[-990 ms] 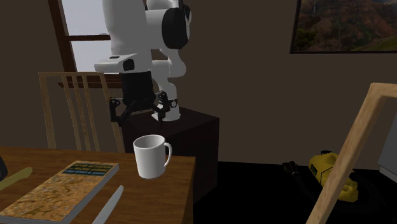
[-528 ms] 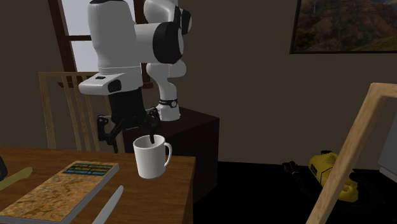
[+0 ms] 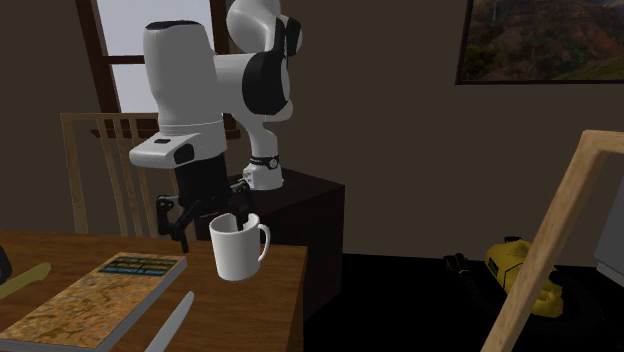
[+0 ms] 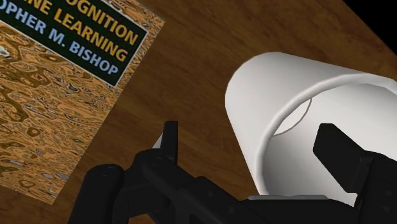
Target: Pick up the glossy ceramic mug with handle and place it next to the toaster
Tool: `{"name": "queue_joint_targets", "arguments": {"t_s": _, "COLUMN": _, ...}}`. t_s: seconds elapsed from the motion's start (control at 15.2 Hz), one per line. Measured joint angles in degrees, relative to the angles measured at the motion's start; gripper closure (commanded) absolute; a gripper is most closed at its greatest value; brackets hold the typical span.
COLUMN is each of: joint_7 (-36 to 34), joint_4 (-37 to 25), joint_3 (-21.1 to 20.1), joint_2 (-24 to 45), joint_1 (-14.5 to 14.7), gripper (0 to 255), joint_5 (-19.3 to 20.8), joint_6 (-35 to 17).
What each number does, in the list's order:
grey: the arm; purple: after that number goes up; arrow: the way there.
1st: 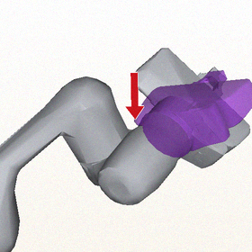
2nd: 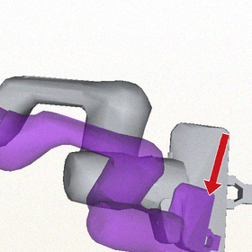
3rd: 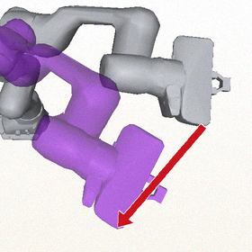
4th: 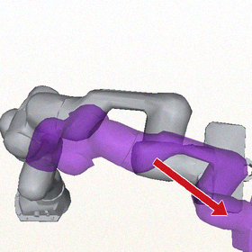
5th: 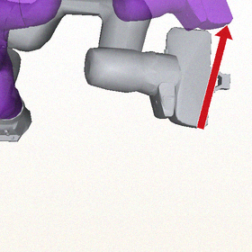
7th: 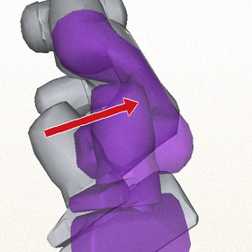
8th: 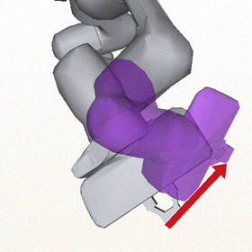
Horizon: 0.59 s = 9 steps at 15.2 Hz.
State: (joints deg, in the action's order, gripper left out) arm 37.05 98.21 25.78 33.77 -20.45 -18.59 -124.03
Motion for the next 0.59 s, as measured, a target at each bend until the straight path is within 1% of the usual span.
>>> {"name": "queue_joint_targets", "arguments": {"t_s": 0.13, "joint_7": 0.0, "joint_4": 0.0, "joint_3": 0.0, "joint_2": 0.0, "joint_1": 0.0, "gripper": 0, "joint_5": 0.0, "joint_6": 0.0}}
{"name": "queue_joint_targets", "arguments": {"t_s": 0.2, "joint_7": 0.0, "joint_4": 0.0, "joint_3": 0.0, "joint_2": 0.0, "joint_1": 0.0, "gripper": 255, "joint_5": 0.0, "joint_6": 0.0}}
{"name": "queue_joint_targets", "arguments": {"t_s": 0.59, "joint_7": 0.0, "joint_4": 0.0, "joint_3": 0.0, "joint_2": 0.0, "joint_1": 0.0, "gripper": 255, "joint_5": 0.0, "joint_6": 0.0}}
